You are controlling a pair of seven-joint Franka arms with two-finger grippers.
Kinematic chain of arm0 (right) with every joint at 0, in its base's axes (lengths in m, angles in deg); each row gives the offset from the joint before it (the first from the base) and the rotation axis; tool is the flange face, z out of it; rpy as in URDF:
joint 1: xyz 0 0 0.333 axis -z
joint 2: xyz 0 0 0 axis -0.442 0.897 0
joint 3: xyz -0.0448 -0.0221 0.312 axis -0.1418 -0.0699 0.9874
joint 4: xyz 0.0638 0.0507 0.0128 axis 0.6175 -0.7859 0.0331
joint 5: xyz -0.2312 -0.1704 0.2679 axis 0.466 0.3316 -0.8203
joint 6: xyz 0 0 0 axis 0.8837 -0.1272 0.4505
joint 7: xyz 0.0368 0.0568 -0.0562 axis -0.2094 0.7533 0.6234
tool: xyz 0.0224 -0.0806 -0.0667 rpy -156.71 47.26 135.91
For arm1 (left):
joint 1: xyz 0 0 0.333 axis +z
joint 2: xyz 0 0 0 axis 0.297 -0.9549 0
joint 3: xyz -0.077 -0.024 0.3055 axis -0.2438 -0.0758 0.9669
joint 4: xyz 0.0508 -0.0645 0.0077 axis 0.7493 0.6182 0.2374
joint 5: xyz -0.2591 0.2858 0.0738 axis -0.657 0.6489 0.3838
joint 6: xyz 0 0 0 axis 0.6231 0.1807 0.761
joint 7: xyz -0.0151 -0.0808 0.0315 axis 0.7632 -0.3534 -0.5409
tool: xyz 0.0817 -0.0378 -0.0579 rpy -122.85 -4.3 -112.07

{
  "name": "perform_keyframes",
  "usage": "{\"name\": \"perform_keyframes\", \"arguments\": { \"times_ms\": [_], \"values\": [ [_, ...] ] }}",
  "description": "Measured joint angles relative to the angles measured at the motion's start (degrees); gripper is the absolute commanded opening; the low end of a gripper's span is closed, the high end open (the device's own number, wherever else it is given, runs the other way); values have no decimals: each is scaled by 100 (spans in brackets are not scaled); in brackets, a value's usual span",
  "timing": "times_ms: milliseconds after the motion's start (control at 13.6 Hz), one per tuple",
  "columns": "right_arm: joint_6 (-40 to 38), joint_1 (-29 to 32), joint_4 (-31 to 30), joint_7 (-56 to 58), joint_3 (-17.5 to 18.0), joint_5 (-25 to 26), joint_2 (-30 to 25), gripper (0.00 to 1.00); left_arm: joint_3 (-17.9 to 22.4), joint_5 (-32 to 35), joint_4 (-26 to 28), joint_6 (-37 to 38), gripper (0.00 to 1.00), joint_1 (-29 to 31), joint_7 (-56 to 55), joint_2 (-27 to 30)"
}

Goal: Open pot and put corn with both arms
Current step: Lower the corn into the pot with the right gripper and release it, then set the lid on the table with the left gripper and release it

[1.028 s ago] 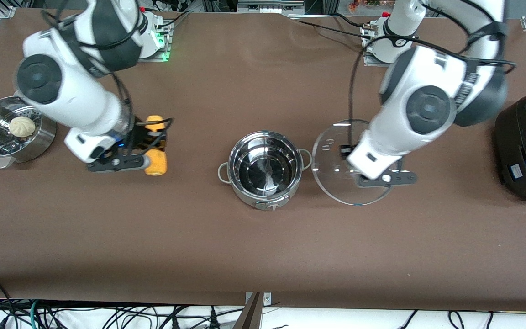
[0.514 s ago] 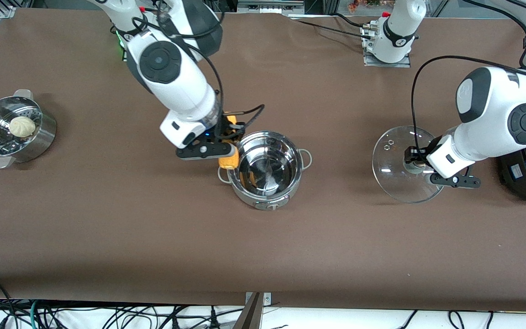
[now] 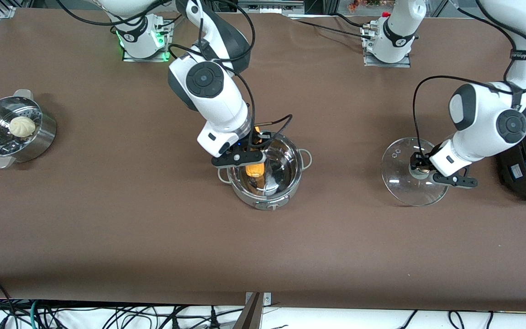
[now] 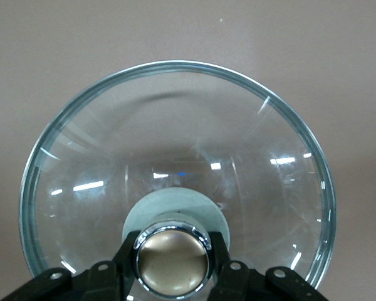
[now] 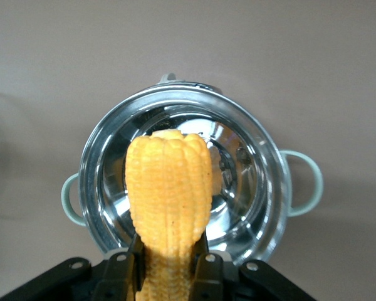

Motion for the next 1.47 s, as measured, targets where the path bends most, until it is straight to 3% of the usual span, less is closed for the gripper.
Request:
{"name": "perform_keyframes", "arguments": {
  "times_ms": [73,147,294,367,588,661,734,808,881,1249,1469],
  "values": [
    [88,-28,5,-5,0,30,79,2,0,0,62,-231,0,5,91,-151],
    [187,-44,7,-6,0,47,156,15,-1,0,84,-409,0,6,147,-311],
    [360,-50,13,-7,-4,99,302,25,-4,0,84,-704,0,6,187,-575],
    [419,-50,15,-7,-9,121,367,34,-6,0,83,-815,0,6,191,-660],
    [574,-49,17,-9,-49,133,577,95,-7,0,80,-858,0,5,194,-748],
    [648,-49,17,-9,-60,152,653,99,-7,0,80,-858,8,5,194,-749],
    [704,-50,17,-10,-64,200,710,99,-7,0,79,-855,29,5,194,-750],
    [736,-51,18,-15,-64,248,747,100,-7,0,79,-854,68,6,194,-750],
    [749,-57,18,-16,-64,286,765,100,-7,0,78,-847,100,6,194,-750],
    [623,-135,120,-15,-87,445,702,100,-7,0,156,-632,100,7,191,-511],
    [-247,-78,249,454,-364,488,195,100,-7,0,576,-592,100,9,190,412]
  ]
}}
